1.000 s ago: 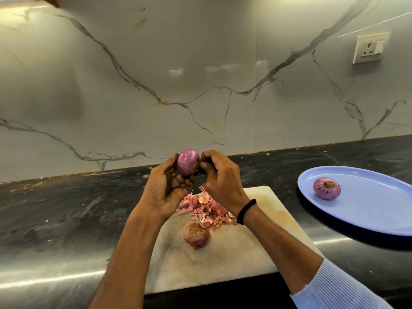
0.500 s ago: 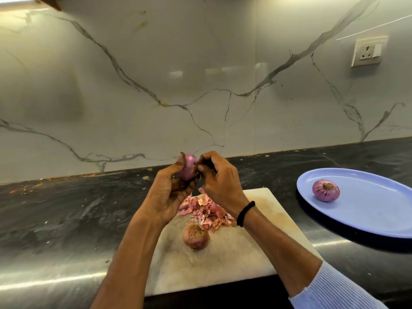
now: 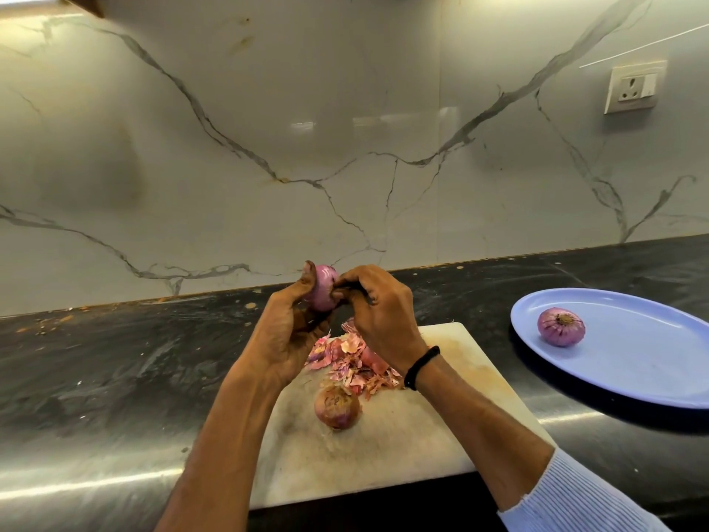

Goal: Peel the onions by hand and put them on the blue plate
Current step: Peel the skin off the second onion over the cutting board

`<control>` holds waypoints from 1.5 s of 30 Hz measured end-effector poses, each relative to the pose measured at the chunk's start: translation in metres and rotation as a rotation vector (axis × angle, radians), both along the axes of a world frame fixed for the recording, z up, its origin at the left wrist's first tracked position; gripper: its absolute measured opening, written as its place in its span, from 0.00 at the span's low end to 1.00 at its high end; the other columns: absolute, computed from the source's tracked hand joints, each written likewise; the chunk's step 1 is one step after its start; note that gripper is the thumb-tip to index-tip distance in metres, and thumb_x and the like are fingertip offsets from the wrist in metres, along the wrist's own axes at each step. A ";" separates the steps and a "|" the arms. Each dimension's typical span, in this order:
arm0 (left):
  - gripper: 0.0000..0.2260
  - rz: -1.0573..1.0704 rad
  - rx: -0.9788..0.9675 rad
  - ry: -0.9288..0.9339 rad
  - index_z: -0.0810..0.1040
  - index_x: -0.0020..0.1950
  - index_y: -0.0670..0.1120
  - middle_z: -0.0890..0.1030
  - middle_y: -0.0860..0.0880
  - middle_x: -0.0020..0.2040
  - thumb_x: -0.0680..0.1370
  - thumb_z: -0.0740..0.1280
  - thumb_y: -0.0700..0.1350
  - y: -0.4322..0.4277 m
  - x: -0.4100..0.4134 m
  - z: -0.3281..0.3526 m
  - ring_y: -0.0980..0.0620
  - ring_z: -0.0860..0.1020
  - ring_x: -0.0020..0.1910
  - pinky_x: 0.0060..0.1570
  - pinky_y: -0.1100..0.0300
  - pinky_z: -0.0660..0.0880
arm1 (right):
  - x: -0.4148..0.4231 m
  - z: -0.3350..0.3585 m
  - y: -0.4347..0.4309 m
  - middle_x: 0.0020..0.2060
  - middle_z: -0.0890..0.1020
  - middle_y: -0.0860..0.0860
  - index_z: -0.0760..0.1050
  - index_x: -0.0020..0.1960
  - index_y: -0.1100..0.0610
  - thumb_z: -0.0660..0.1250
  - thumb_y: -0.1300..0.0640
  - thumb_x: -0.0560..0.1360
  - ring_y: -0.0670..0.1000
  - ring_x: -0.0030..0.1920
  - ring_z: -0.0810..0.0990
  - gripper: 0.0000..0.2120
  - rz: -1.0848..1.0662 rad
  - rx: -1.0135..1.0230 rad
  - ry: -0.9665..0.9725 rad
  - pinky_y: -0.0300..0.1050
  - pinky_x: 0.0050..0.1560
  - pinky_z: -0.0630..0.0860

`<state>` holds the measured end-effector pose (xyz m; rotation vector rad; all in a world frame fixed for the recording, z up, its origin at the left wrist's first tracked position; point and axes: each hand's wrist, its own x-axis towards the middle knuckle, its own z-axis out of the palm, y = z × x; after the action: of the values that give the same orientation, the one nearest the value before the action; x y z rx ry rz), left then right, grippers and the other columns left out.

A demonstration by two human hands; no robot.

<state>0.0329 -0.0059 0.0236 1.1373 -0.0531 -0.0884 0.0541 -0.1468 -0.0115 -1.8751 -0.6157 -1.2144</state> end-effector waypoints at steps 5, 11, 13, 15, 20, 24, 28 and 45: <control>0.22 -0.037 -0.028 -0.005 0.82 0.58 0.40 0.85 0.39 0.51 0.73 0.70 0.55 -0.001 0.000 -0.001 0.44 0.81 0.51 0.53 0.54 0.76 | -0.002 0.000 0.004 0.45 0.83 0.55 0.79 0.52 0.63 0.64 0.71 0.76 0.50 0.46 0.81 0.09 0.005 0.036 0.051 0.37 0.51 0.80; 0.21 -0.040 -0.099 0.034 0.81 0.59 0.39 0.84 0.37 0.51 0.75 0.69 0.53 -0.001 0.001 -0.001 0.47 0.83 0.41 0.41 0.57 0.78 | -0.002 0.010 -0.001 0.39 0.80 0.45 0.79 0.51 0.61 0.62 0.75 0.74 0.43 0.42 0.79 0.14 0.069 0.236 0.316 0.40 0.43 0.80; 0.25 -0.018 -0.133 0.070 0.79 0.63 0.38 0.82 0.33 0.57 0.72 0.70 0.54 0.004 0.004 -0.001 0.45 0.80 0.44 0.40 0.58 0.77 | -0.002 0.013 -0.006 0.40 0.81 0.48 0.79 0.50 0.60 0.65 0.73 0.76 0.43 0.42 0.80 0.10 0.182 0.354 0.412 0.42 0.43 0.80; 0.27 -0.014 -0.162 0.078 0.78 0.65 0.38 0.80 0.32 0.60 0.73 0.70 0.55 0.008 0.006 -0.001 0.44 0.78 0.44 0.41 0.57 0.76 | -0.002 0.014 -0.009 0.43 0.83 0.50 0.79 0.50 0.59 0.69 0.70 0.76 0.46 0.45 0.82 0.07 0.226 0.439 0.433 0.46 0.48 0.82; 0.25 -0.031 -0.196 0.064 0.77 0.66 0.39 0.81 0.33 0.59 0.75 0.68 0.55 0.009 0.006 -0.002 0.43 0.79 0.49 0.45 0.57 0.75 | -0.004 0.011 -0.011 0.51 0.83 0.50 0.81 0.53 0.55 0.68 0.67 0.77 0.45 0.52 0.81 0.10 0.004 0.223 0.293 0.35 0.54 0.78; 0.20 0.027 -0.126 -0.003 0.77 0.65 0.41 0.82 0.36 0.59 0.76 0.67 0.50 0.009 0.006 -0.001 0.46 0.79 0.50 0.47 0.57 0.74 | -0.004 0.009 -0.008 0.44 0.84 0.48 0.81 0.51 0.57 0.71 0.58 0.78 0.46 0.44 0.82 0.03 -0.078 0.190 0.184 0.39 0.46 0.81; 0.15 0.130 0.090 -0.190 0.77 0.64 0.48 0.77 0.44 0.64 0.78 0.67 0.39 0.008 0.012 -0.005 0.45 0.77 0.58 0.48 0.57 0.76 | -0.006 0.011 -0.010 0.40 0.81 0.45 0.77 0.47 0.54 0.73 0.53 0.76 0.42 0.41 0.80 0.07 -0.123 0.243 0.217 0.34 0.43 0.78; 0.34 0.164 0.624 -0.591 0.73 0.68 0.51 0.76 0.58 0.60 0.66 0.80 0.36 0.009 0.010 -0.008 0.63 0.78 0.54 0.46 0.73 0.76 | -0.004 0.018 -0.010 0.55 0.83 0.58 0.79 0.59 0.61 0.69 0.62 0.78 0.56 0.57 0.82 0.10 0.474 0.598 0.745 0.52 0.55 0.82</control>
<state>0.0429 0.0028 0.0155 1.7556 -0.4836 0.4070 0.0505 -0.1567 0.0066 -1.3975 -0.2149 -0.2822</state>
